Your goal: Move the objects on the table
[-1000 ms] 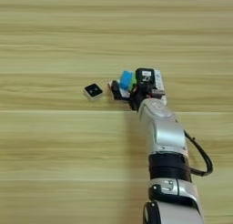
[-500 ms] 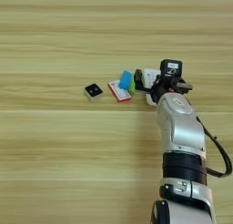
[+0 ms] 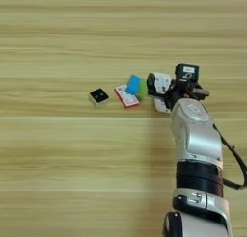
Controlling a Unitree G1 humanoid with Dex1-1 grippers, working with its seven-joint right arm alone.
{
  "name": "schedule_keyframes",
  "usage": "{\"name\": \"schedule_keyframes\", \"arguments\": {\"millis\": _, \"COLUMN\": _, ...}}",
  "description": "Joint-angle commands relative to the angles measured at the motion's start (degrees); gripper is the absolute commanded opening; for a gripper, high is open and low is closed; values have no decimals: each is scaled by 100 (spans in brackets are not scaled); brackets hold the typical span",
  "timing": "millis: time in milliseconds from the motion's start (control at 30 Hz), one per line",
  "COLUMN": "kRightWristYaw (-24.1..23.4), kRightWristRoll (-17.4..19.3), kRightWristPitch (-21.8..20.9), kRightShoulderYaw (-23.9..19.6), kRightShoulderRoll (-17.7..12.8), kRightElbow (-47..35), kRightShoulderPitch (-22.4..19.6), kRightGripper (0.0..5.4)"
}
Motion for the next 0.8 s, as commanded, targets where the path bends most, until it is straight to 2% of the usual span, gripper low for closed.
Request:
{"name": "schedule_keyframes", "arguments": {"millis": 33, "kRightWristYaw": -76, "kRightWristRoll": -59, "kRightWristPitch": -231, "kRightShoulderYaw": -28, "kRightShoulderRoll": -271, "kRightElbow": 78, "kRightShoulderPitch": -403, "kRightGripper": 537}}
{"name": "schedule_keyframes", "arguments": {"millis": 333, "kRightWristYaw": -209, "kRightWristRoll": -314, "kRightWristPitch": -379, "kRightShoulderYaw": 88, "kRightShoulderRoll": -416, "kRightElbow": 605, "kRightShoulderPitch": -481, "kRightGripper": 537}}
{"name": "schedule_keyframes", "arguments": {"millis": 800, "kRightWristYaw": -119, "kRightWristRoll": -255, "kRightWristPitch": -476, "kRightShoulderYaw": 120, "kRightShoulderRoll": -449, "kRightElbow": 961, "kRightShoulderPitch": -571, "kRightGripper": 537}}
